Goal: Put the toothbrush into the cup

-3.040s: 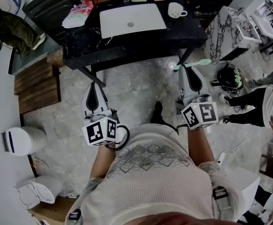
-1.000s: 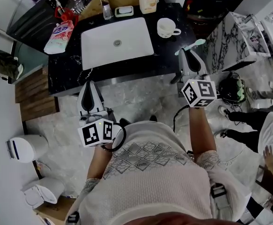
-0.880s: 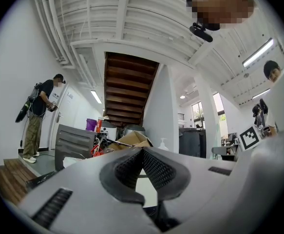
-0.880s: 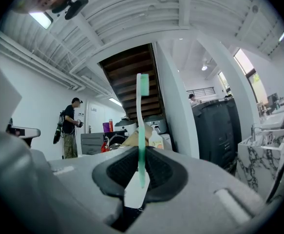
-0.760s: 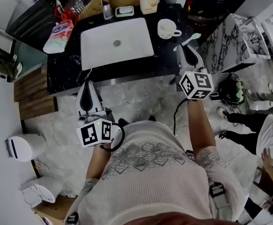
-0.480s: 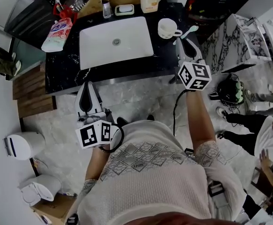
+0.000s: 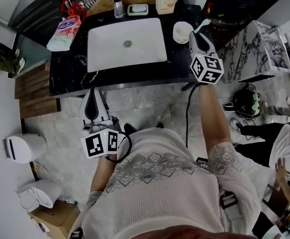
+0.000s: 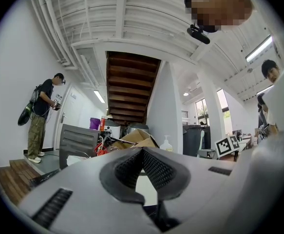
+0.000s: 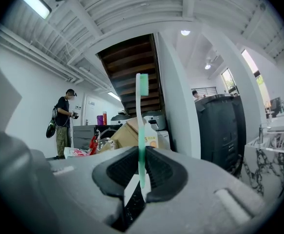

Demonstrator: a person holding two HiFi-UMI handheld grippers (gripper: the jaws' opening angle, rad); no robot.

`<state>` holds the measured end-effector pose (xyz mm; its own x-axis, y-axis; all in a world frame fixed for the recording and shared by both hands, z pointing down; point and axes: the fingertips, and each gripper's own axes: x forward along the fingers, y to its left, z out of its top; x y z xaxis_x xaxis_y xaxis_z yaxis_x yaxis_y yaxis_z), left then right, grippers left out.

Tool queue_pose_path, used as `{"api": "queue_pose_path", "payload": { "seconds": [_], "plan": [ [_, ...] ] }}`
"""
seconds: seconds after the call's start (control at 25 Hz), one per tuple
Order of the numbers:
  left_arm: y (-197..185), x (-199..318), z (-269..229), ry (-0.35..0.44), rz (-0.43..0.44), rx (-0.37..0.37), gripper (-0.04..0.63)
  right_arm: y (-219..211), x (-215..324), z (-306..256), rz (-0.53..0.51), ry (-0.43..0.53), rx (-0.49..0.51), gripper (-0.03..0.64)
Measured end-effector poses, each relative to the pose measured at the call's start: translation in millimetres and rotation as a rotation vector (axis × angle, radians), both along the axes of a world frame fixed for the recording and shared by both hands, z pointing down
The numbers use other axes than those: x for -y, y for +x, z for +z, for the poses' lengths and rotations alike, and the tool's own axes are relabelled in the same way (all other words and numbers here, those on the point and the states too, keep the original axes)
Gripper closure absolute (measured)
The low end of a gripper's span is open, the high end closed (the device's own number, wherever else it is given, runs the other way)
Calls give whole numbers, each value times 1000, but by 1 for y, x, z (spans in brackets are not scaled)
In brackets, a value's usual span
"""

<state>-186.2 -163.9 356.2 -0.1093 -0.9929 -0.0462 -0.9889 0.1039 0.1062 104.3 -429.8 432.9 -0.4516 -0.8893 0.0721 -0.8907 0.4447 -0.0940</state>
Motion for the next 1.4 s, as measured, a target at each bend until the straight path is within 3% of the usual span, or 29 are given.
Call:
{"api": "queue_pose_path", "payload": {
  "seconds": [0.64, 1.4],
  "plan": [
    [-13, -2, 8, -35, -55, 19, 597, -5, 64, 53, 39, -64, -53, 572],
    [-22, -2, 9, -16, -88, 31, 597, -11, 85, 101, 36, -199, -120, 571]
  ]
}}
